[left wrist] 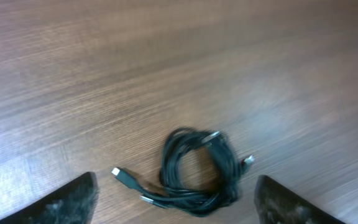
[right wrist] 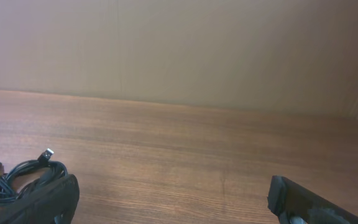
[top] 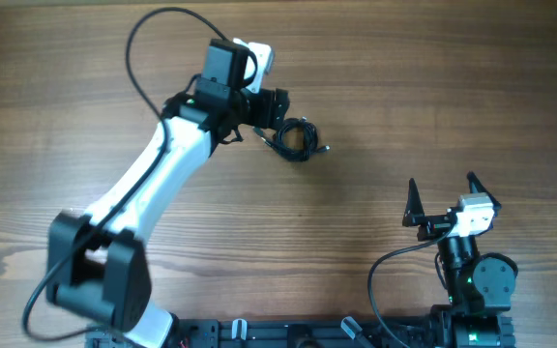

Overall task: Untangle cables
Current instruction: 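Reach the left gripper to the black cable coil and grasp it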

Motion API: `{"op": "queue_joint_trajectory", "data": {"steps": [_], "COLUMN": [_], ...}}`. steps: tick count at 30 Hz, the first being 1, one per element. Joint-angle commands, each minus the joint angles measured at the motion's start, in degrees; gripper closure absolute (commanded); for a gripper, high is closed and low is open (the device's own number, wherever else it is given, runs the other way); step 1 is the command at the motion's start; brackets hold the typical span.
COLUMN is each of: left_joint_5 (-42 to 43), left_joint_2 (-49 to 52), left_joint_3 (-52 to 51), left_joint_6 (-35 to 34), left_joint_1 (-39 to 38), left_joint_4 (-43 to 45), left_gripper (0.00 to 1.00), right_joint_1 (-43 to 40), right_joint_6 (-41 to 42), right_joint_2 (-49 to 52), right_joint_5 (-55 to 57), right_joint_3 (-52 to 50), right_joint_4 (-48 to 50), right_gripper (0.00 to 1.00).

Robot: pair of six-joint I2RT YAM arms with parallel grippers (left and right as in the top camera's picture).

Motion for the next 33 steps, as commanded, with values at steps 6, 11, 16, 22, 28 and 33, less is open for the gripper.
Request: {"op": "queue_joint_trajectory", "data": {"steps": [6,11,16,22,28,33], "left_joint_5": [-0.26,2.27,-11.76,-20.63,-12.68,-12.68], "left_joint_2": [17.20,20.87,20.22,9.05,8.66,8.17], "left_joint_3": [0.42,0.42,0.72,0.85,0.74,0.68], "left_joint_6": [18.27,17.79,3.87,-53.81,-36.57,-32.26], "left_joint_1": [-2.14,-2.14,-1.81,3.39,5.18,10.54], "left_joint_4": [6.16,6.71,6.51,-15.67,-22.75,-24.17], "left_gripper": [0.52,0.59,0.96,0.92,0.01,0.30], "right_joint_1": [0.28,0.28,0.28,0.28,0.28,0.28], "right_joint_6": [-1.01,-1.03,-1.03,-1.03,-1.01,-1.03], "right_joint_2": [-0.46,-0.46,-0.46,-0.46,-0.46,-0.46], "right_joint_5": [0.61,0.61,0.61,0.61,0.61,0.61], "right_joint_3": [-0.07,-0.07,-0.07,-0.07,-0.07,-0.07], "right_joint_4": [0.22,0.24,0.24,0.22,0.24,0.24], "right_gripper": [0.00,0.00,0.00,0.00,0.00,0.00]}}
